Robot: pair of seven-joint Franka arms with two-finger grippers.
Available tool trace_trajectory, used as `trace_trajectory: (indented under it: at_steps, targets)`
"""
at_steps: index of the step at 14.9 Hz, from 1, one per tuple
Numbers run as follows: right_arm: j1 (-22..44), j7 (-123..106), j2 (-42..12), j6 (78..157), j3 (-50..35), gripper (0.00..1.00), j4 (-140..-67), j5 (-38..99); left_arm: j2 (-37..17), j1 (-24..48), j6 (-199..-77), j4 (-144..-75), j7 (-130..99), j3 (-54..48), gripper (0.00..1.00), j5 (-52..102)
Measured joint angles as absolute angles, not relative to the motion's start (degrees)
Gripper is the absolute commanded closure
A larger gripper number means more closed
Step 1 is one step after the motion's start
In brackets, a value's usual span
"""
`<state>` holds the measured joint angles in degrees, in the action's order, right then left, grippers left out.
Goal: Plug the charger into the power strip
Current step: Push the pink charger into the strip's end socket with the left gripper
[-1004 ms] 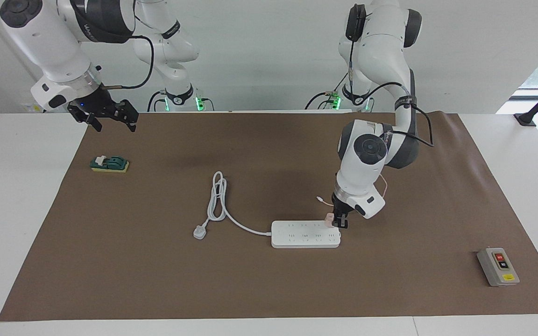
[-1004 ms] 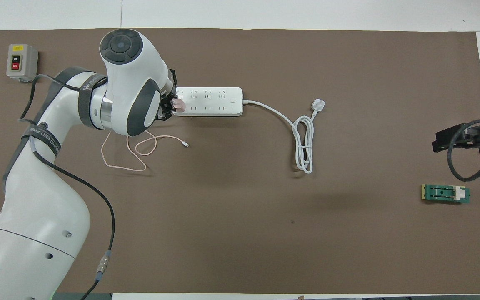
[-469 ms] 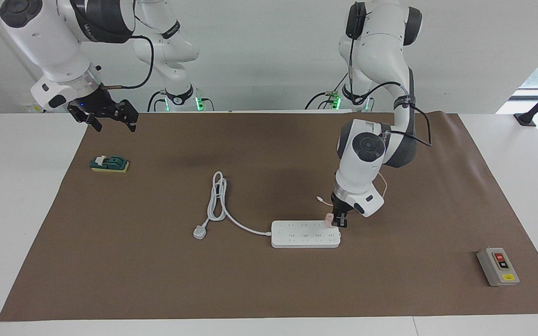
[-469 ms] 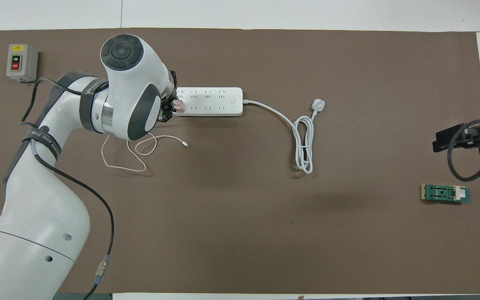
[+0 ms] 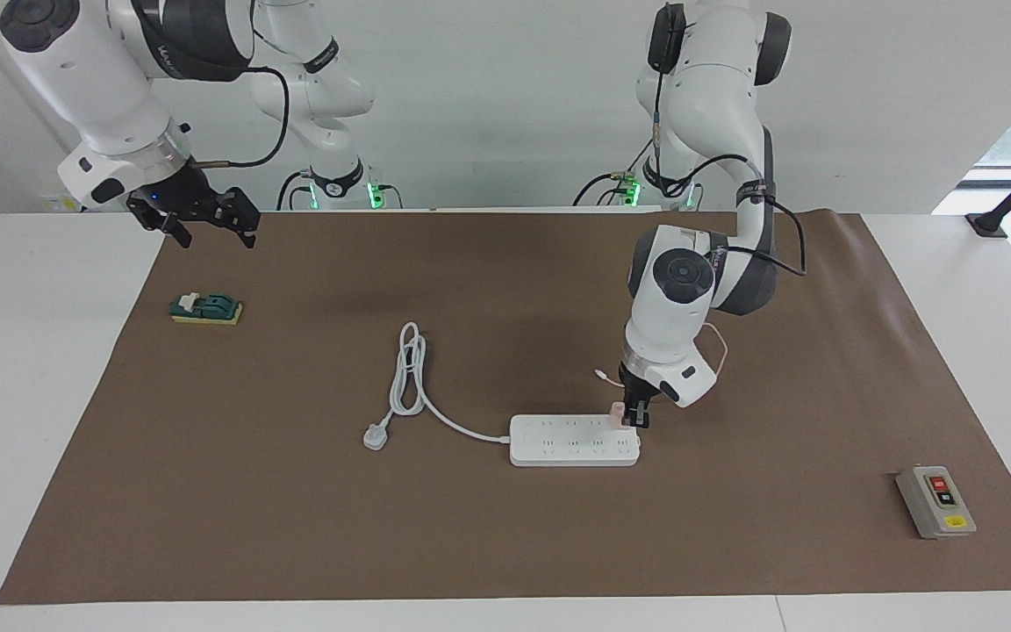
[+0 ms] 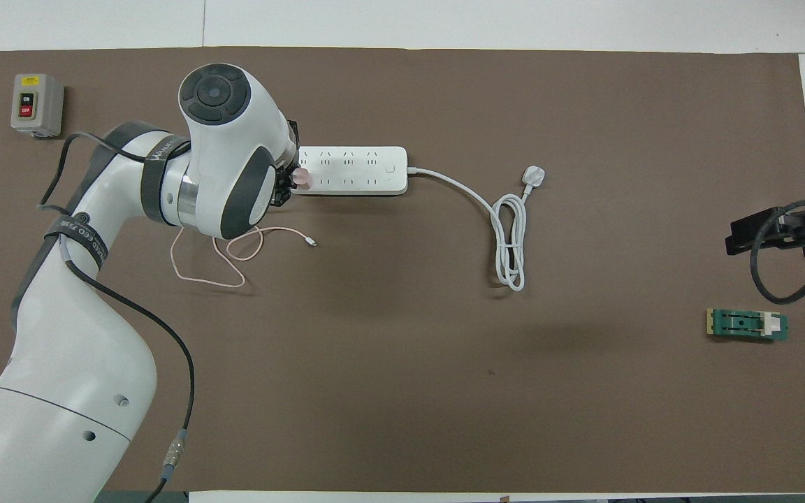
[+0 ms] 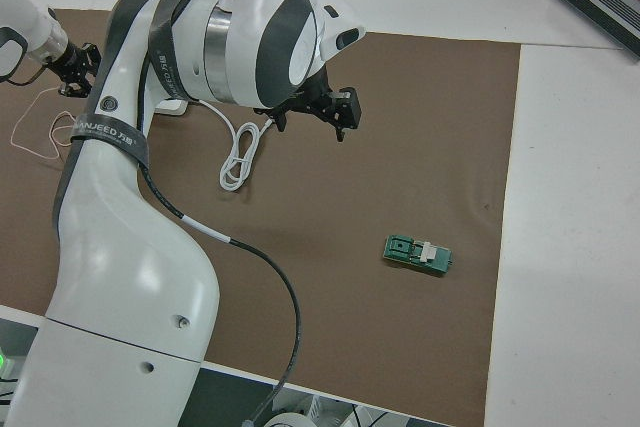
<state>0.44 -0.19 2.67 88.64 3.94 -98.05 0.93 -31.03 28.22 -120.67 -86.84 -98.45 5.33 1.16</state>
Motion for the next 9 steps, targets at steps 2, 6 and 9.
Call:
trace_trajectory:
  at_steps: [2, 6, 9]
  targets:
    - [0.4, -0.2, 2.7, 88.6, 3.9, 0.0, -98.1, 0.9, -31.1, 28.6, -120.7, -86.8, -98.7, 5.6, 1.0, 0.9]
    - [0.4, -0.2, 2.7, 88.6, 3.9, 0.0, -98.1, 0.9, -31.1, 28.8, -120.8, -86.9, -98.8, 5.8, 1.0, 0.8]
    - [0.4, -0.2, 2.7, 88.6, 3.9, 0.0, -98.1, 0.9, -31.1, 28.8, -120.8, -86.9, -98.8, 5.8, 1.0, 0.8]
